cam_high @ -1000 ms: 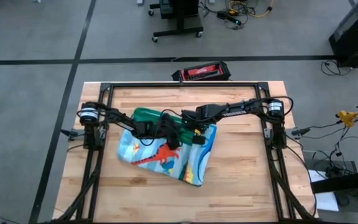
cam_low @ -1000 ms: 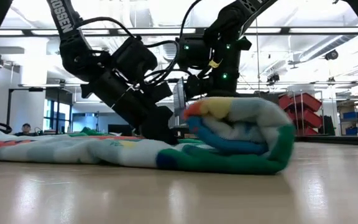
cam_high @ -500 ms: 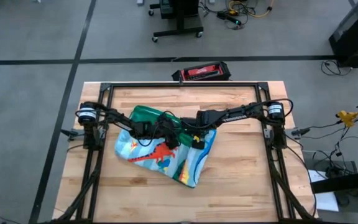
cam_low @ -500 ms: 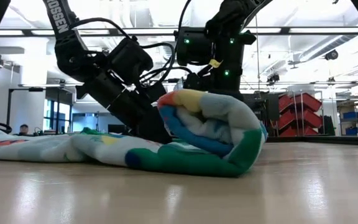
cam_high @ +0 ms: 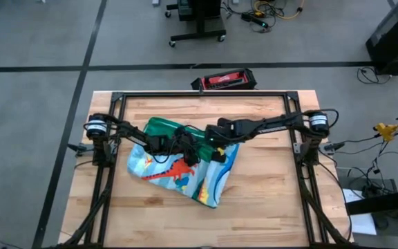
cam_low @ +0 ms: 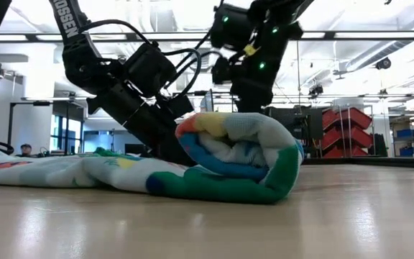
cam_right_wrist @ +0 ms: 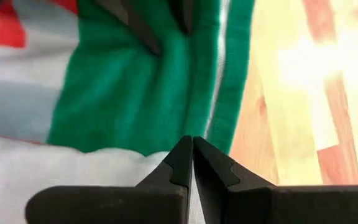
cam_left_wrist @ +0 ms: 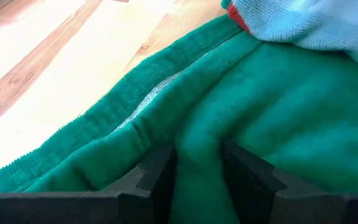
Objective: Roll towel
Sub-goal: Roll the multi-color dinosaur print towel
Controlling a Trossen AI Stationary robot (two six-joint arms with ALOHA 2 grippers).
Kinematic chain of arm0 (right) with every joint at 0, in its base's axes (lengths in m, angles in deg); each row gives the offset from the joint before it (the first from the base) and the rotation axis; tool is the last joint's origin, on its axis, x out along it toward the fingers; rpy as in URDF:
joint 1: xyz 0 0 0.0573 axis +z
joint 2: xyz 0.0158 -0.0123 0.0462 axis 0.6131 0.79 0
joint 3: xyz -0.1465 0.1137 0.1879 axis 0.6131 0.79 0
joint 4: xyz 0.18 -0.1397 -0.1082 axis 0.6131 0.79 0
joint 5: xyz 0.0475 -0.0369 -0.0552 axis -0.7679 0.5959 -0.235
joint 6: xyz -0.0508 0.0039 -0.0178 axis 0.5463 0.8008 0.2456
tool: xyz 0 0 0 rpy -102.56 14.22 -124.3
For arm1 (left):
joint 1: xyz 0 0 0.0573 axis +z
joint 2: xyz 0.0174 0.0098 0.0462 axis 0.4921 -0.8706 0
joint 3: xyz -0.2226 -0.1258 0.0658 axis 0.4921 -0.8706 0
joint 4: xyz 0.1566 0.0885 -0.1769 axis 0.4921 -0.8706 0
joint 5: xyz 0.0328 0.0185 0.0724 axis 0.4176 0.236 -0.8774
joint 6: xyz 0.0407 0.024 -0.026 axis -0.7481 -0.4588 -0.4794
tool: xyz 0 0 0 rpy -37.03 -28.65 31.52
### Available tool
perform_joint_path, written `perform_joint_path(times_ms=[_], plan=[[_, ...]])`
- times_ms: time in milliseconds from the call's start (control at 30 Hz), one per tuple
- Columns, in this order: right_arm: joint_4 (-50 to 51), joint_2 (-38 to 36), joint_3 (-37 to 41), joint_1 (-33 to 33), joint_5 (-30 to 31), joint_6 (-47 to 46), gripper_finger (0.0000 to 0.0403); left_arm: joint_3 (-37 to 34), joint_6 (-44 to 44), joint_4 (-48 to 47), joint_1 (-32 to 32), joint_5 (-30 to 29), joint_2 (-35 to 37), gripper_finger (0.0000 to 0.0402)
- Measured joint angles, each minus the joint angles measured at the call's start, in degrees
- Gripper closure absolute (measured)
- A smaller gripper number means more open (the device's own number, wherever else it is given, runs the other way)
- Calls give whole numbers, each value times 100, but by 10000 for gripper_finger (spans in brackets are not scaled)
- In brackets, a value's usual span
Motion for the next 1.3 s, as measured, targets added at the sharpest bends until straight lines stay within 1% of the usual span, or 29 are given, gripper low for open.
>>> perform_joint_path(times_ms=[100,200,267,333,433,567,667,733,833,900,967,1033,1133,1200,1300], plan=[[-685,-344,526,172,28,-68,403,0,-3,7,-2,6,0,283],[-1681,-587,1238,406,30,-197,403,-2,-22,9,-4,10,0,283],[-2566,-744,1787,541,47,-336,403,-2,-25,12,-15,13,0,283],[-3703,-775,2334,677,78,-456,403,-2,-24,14,-27,15,0,283],[-5182,-593,2959,826,72,-578,403,-4,99,15,-31,30,0,283],[-6257,-162,3284,829,90,-732,403,-17,222,104,-51,26,-4,283],[-6970,105,3366,851,151,-574,403,-20,303,228,-76,-21,-7,283],[-7464,208,3402,913,313,-416,403,-20,401,254,-118,-121,-9,283],[-8033,73,3676,1084,829,-2,403,-22,498,339,-225,-344,-15,283],[-8462,-148,3938,1206,1022,189,403,-24,438,451,-309,-477,-22,283],[-8595,-460,4254,1330,1070,175,403,8,347,485,-348,-513,-22,283],[-8510,-775,4546,1506,1087,49,403,63,189,408,-350,-447,34,283],[-8284,-1213,4923,2007,1173,-19,403,202,-244,227,-360,-61,172,283],[-8069,-1420,5050,2444,1504,-68,403,351,-634,75,-385,316,296,283],[-7552,-1601,5139,3113,2278,-402,403,642,-1231,-267,-447,891,445,283]])
